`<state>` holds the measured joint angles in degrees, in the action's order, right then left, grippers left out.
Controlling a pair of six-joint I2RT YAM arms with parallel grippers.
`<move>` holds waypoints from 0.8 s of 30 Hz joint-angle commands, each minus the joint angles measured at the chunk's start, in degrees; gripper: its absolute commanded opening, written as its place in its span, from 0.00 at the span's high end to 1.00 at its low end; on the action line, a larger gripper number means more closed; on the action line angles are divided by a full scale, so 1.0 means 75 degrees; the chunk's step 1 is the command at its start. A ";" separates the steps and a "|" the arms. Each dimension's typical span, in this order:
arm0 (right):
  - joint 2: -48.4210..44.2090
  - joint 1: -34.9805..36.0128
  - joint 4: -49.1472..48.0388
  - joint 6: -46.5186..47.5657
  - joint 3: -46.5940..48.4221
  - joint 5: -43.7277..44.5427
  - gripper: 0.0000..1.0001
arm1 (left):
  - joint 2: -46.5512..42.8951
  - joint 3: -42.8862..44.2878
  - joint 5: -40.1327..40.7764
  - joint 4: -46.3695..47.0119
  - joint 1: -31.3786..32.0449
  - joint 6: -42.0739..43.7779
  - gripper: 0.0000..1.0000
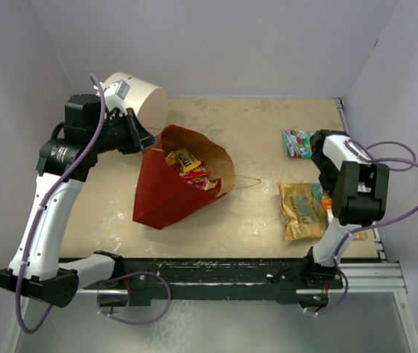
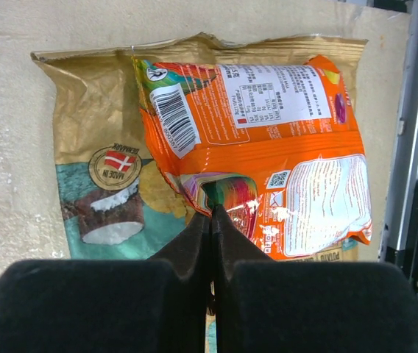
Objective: Take the snacks out of the paper bag
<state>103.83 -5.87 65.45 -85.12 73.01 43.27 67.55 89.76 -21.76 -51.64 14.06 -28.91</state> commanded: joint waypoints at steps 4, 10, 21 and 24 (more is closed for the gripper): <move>-0.0138 -0.0073 -0.0287 -0.0135 0.0235 -0.0225 0.75 | -0.0036 0.0228 0.0019 0.0258 0.0033 0.0151 1.00; -0.1823 -0.0073 -0.0640 0.1134 -0.0088 -0.0336 0.36 | -0.0180 0.0029 0.0059 0.0273 0.0035 0.0310 1.00; -0.5186 0.0586 -0.6537 0.7014 -0.1969 -0.5977 0.28 | -0.0615 -0.0037 0.0043 -0.0535 0.0031 0.0886 1.00; -0.4771 0.1396 -0.6938 0.7007 -0.2119 -0.6917 0.31 | -0.0718 -0.0078 -0.0007 -0.0787 0.0034 0.0994 1.00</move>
<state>63.18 -1.74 26.35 -42.09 59.07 11.66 64.77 89.21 -21.21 -55.70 14.06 -24.32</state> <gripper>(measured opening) 0.697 0.009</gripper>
